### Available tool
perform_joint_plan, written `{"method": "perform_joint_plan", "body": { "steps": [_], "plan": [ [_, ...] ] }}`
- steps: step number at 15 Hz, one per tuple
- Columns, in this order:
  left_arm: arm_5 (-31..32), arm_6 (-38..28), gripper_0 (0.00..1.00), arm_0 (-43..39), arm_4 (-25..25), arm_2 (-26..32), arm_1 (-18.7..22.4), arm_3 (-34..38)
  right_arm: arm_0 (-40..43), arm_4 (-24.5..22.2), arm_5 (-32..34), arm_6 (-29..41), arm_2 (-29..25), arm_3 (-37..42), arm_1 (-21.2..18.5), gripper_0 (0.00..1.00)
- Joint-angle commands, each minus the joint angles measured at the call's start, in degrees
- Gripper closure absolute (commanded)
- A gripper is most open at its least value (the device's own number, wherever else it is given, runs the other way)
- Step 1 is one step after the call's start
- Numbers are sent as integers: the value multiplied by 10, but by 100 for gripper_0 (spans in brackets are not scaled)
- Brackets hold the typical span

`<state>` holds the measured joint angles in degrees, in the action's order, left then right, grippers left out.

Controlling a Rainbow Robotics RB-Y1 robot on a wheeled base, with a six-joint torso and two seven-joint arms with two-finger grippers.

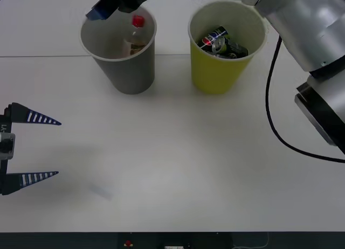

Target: Put the can into the green bin and the plastic bottle into the gray bin

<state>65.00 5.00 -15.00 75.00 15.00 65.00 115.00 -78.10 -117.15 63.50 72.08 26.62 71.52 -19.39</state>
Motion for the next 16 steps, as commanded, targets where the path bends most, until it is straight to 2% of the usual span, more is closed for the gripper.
{"method": "perform_joint_plan", "body": {
  "steps": [1,10,13,16],
  "plan": [
    [0,0,0,0,0,0,0,0,44,6,17,0,-19,77,-30,0],
    [0,0,0,0,0,0,0,0,251,53,19,-8,-78,382,-164,0],
    [0,0,0,0,0,0,0,0,339,123,20,-67,-127,456,-208,0],
    [0,0,0,0,0,0,0,0,426,172,32,-85,-180,537,-253,0]
  ]
}}
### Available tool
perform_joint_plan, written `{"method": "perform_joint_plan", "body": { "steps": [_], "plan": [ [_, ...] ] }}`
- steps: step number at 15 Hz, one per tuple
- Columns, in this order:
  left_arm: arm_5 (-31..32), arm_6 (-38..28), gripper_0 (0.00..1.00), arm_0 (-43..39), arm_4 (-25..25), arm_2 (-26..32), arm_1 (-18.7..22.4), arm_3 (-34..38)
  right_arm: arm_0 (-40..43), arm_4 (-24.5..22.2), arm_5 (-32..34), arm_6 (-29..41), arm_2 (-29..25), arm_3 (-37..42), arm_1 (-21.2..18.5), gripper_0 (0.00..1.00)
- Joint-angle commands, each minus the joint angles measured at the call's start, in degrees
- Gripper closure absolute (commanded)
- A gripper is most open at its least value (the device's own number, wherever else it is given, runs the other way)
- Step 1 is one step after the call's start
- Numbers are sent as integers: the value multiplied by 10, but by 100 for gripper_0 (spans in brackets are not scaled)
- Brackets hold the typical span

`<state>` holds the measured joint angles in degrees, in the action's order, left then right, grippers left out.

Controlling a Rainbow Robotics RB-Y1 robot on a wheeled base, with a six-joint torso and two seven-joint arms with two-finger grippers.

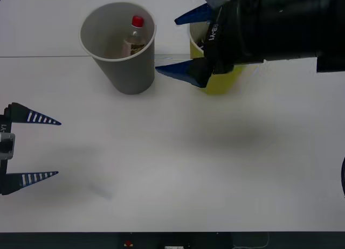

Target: Put the can into the green bin and the plastic bottle into the gray bin

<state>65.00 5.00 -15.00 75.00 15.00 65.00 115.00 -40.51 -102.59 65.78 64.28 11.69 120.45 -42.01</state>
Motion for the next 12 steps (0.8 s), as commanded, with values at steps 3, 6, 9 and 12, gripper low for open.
{"method": "perform_joint_plan", "body": {
  "steps": [3,6,9,12],
  "plan": [
    [0,0,0,0,0,0,0,0,141,75,45,-24,-107,123,-55,0],
    [0,0,0,0,0,0,0,0,238,155,44,-96,-173,152,-85,0],
    [0,0,0,0,0,0,0,0,317,208,45,-176,-221,160,-105,0],
    [0,0,0,0,0,0,0,0,394,226,44,-234,-266,171,-109,0]
  ]
}}
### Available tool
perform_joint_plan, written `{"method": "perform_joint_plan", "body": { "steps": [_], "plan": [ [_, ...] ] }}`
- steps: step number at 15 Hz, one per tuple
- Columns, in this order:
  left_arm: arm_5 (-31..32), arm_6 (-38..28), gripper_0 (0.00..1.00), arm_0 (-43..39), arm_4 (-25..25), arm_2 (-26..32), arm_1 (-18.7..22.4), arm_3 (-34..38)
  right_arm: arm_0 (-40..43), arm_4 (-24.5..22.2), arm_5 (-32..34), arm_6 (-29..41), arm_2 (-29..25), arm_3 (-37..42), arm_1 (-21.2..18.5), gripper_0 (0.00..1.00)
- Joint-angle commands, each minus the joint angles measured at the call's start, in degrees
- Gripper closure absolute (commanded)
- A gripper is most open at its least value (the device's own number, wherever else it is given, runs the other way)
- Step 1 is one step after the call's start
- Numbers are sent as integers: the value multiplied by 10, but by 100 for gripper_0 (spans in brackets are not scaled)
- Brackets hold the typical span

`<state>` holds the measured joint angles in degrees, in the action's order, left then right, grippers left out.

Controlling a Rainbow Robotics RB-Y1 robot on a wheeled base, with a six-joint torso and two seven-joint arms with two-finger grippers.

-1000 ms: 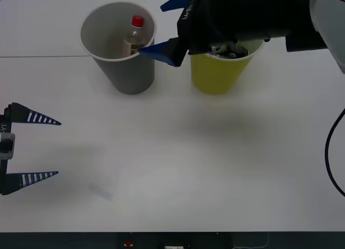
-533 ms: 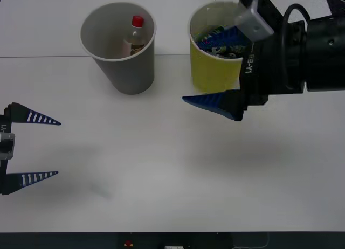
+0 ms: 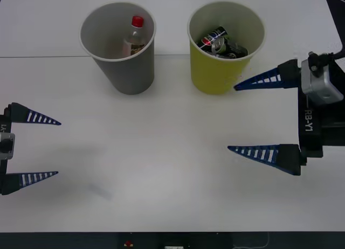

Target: Put the can into the green bin and the plastic bottle into the gray bin

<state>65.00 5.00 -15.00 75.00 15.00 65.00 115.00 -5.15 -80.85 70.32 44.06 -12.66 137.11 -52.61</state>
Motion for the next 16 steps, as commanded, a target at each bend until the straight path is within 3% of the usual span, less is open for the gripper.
{"method": "perform_joint_plan", "body": {
  "steps": [1,9,16],
  "plan": [
    [0,0,0,0,0,0,0,0,59,11,0,-48,-32,5,-3,0],
    [0,0,0,0,0,0,0,0,182,12,2,-133,-83,-2,-1,0],
    [0,0,0,0,0,0,0,0,230,-33,37,-169,-109,-2,57,0]
  ]
}}
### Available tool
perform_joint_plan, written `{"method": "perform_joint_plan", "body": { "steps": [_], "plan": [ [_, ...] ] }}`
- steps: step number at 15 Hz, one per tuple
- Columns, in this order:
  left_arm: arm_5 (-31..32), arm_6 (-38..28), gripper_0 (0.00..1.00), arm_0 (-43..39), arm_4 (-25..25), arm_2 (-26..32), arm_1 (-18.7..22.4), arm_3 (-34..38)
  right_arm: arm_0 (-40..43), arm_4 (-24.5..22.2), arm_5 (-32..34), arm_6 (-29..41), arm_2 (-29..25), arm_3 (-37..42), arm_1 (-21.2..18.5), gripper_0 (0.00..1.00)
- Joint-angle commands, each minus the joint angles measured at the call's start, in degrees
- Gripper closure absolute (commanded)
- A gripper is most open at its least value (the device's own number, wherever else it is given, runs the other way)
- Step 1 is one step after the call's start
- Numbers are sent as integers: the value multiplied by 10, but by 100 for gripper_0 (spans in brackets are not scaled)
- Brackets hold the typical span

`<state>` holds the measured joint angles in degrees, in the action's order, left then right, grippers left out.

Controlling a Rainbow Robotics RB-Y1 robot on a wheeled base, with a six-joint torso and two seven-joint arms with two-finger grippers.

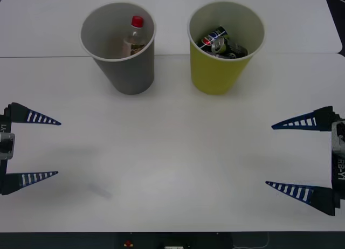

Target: Put the can into the green bin and the plastic bottle into the gray bin

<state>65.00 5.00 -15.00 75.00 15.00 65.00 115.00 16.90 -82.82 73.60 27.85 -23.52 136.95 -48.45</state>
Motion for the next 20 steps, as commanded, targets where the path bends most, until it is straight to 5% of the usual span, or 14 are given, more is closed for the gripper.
{"method": "perform_joint_plan", "body": {
  "steps": [1,20],
  "plan": [
    [0,0,0,0,0,0,0,0,15,-16,4,-12,0,-4,23,0],
    [0,0,0,0,0,0,0,0,2,25,4,-123,4,-127,34,0]
  ]
}}
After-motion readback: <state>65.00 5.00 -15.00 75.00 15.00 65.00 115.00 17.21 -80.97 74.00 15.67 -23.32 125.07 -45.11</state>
